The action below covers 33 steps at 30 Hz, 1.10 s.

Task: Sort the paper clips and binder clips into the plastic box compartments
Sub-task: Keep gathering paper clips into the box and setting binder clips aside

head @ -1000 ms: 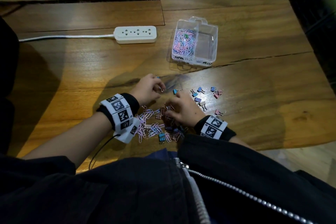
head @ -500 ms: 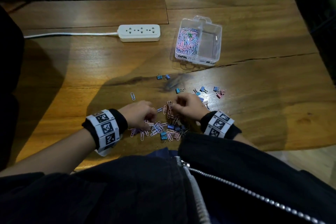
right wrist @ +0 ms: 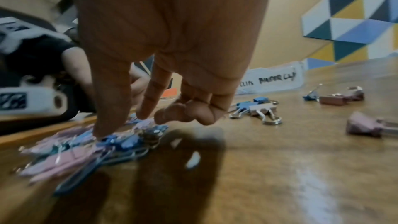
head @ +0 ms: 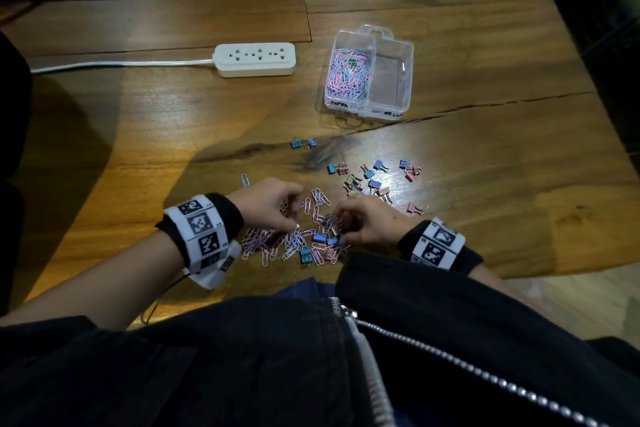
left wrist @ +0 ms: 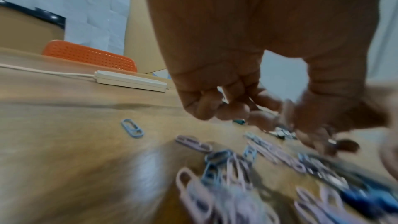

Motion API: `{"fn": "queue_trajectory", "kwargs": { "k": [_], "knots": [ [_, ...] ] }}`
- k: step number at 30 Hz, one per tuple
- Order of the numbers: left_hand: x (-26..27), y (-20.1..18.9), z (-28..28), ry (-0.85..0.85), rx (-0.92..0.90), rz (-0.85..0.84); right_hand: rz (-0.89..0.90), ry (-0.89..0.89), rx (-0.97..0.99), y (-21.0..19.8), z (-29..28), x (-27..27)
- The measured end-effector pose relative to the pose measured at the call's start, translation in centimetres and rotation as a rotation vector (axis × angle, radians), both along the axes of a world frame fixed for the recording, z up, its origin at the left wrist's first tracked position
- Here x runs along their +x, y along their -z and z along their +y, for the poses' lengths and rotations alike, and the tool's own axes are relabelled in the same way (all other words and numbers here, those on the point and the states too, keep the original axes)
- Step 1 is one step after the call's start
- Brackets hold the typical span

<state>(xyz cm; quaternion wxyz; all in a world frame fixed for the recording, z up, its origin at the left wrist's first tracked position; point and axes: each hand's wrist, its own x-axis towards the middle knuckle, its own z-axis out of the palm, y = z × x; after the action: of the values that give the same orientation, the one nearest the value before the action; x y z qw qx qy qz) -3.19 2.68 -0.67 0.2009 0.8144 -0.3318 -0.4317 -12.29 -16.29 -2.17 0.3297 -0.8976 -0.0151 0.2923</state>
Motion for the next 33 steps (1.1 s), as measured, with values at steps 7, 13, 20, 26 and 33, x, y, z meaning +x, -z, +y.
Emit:
{"fn": "queue_trajectory", "kwargs": {
  "k": [7,13,20,26,33],
  "knots": [
    [1.4,0.4,-3.5,-0.372,-0.208,-0.256,-0.019,-0.033,-0.046,0.9,0.7,-0.3],
    [-1.3,0.3,-3.8,0.172,-0.045,-0.179,-0.110,0.025,-0.044,1.6,0.6,-0.5],
    [-3.6,1.4,-3.4,0.432,0.006,-0.346,-0.256,0.032,-0.063,1.8,0.4,-0.7],
    [-3.3,1.3,-3.4,0.416,-0.050,-0.294,-0.191,0.245,0.115,1.0,-0.7,-0.2],
    [-0.9,0.2,-3.7,-0.097,-0.114,-0.021,-0.097,0.606,0.420,0.4,-3.4,0.4]
  ]
}}
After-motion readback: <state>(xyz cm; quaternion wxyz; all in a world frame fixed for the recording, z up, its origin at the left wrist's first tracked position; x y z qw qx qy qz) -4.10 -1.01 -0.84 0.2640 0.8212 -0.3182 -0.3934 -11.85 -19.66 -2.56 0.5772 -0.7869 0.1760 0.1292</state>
